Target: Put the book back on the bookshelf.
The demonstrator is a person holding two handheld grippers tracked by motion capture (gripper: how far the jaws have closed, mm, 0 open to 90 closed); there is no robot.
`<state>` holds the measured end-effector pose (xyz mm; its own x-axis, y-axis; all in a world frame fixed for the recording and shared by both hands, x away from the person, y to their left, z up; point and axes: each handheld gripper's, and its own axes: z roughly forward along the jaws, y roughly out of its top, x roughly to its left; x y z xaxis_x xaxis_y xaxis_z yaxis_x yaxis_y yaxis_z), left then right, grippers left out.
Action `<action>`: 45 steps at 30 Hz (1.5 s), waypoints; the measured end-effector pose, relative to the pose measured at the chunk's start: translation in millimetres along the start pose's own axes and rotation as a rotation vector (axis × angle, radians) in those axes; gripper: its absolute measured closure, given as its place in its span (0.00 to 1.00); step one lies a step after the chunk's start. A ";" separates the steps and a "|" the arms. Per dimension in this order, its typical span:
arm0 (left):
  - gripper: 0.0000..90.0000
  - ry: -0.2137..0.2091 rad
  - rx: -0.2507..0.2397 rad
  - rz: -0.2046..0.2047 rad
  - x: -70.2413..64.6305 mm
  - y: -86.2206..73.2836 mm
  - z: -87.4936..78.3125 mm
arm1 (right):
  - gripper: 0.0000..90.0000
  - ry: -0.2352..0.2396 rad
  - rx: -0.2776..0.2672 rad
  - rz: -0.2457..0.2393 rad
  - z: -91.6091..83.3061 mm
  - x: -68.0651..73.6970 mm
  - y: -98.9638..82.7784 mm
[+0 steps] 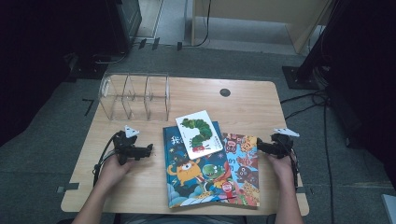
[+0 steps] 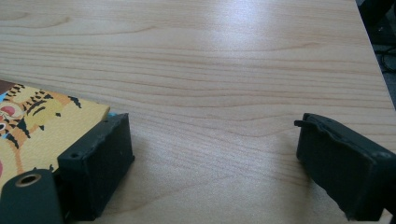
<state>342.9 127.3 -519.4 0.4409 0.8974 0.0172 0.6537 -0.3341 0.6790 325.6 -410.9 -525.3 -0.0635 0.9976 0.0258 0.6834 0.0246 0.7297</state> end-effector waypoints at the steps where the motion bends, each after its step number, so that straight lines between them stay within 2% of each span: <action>1: 0.00 0.000 0.000 0.000 0.0 0.0 0.0 | 0.11 0.001 0.000 0.000 0.0 0.0 0.0; 5: 0.00 -0.002 0.000 0.001 0.2 0.0 -0.1 | 0.12 0.007 0.007 -0.004 -0.2 -0.3 0.8; 10: 0.00 -0.018 0.000 0.018 2.1 -0.6 -0.6 | 0.20 0.034 0.018 0.003 -2.9 -0.7 4.6; 12: 0.00 -0.017 0.003 0.016 2.7 -0.2 -1.2 | 0.20 0.018 0.016 0.002 -5.6 -0.4 7.7; 13: 0.03 -0.005 0.002 0.006 3.4 0.5 -2.6 | 0.22 0.008 0.011 -0.001 -7.6 0.2 9.9; 15: 0.21 0.009 -0.008 -0.013 5.9 1.4 -7.3 | 0.29 0.009 -0.013 -0.010 -13.3 2.9 14.2; 16: 0.28 -0.003 -0.013 -0.022 6.2 1.4 -8.1 | 0.33 0.028 -0.023 -0.011 -16.1 4.8 16.6; 17: 0.30 -0.013 -0.009 -0.020 6.5 1.4 -9.1 | 0.37 0.056 -0.030 -0.009 -18.3 7.0 19.2; 20: 0.44 -0.031 -0.001 0.016 5.7 2.3 -14.9 | 0.41 0.146 -0.035 0.000 -21.5 17.5 26.0; 24: 0.53 -0.093 0.000 -0.007 5.3 5.8 -21.5 | 0.46 0.184 -0.027 -0.032 -21.5 36.6 34.8; 27: 0.61 -0.134 0.017 0.025 -0.2 10.3 -26.8 | 0.50 0.224 -0.019 -0.048 -20.2 49.9 40.8; 31: 0.75 -0.156 0.000 0.064 -10.4 20.1 -31.5 | 0.63 0.252 -0.021 -0.089 -19.0 66.8 47.4; 34: 0.83 -0.180 -0.013 0.058 -14.9 25.9 -34.4 | 0.74 0.274 -0.039 -0.104 -18.3 76.7 52.9; 37: 0.90 -0.208 -0.010 0.052 -18.7 31.4 -35.4 | 0.83 0.308 -0.035 -0.108 -14.7 84.9 58.3; 41: 0.95 -0.230 -0.006 0.059 -24.9 37.2 -34.1 | 0.94 0.353 -0.019 -0.120 -9.0 96.4 65.7; 45: 0.96 -0.245 -0.011 0.072 -34.8 41.5 -32.8 | 0.96 0.386 -0.008 -0.138 -2.0 109.1 72.0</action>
<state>334.5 91.7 -467.7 0.6232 0.7741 -0.1115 0.6088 -0.3907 0.6904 366.4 -300.4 -468.6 -0.4235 0.8877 0.1807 0.6439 0.1547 0.7493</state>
